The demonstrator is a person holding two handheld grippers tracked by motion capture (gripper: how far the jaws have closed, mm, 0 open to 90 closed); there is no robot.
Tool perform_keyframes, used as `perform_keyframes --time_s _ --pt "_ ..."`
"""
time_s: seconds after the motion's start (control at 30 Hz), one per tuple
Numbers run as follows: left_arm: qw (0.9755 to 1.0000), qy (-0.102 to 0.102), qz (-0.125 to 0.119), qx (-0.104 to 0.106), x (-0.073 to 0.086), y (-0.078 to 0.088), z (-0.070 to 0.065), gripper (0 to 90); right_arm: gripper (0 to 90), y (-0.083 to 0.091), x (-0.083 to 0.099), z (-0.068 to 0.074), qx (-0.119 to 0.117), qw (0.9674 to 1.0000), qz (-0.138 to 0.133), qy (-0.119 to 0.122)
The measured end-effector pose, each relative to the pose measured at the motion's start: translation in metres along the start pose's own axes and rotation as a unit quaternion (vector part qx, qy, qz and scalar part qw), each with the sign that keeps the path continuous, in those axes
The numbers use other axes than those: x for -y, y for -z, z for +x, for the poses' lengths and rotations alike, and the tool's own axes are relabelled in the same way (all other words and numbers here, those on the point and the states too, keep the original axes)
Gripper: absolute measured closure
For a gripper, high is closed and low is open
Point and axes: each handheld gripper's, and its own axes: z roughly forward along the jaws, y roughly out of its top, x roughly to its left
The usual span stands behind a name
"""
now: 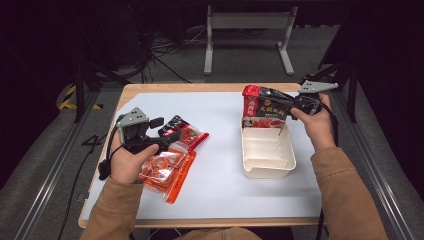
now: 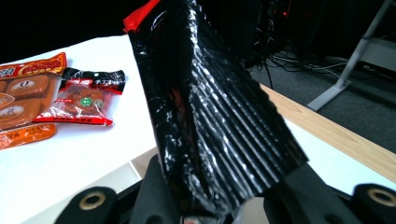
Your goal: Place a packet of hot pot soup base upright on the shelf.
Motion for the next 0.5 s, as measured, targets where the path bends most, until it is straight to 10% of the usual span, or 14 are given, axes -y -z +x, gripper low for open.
perform_keyframes --time_s 0.5 --pt "1.0000 -0.001 0.001 -0.002 0.000 0.002 0.004 20.3 33.8 0.022 -0.010 0.013 0.016 0.9993 -0.024 -0.025"
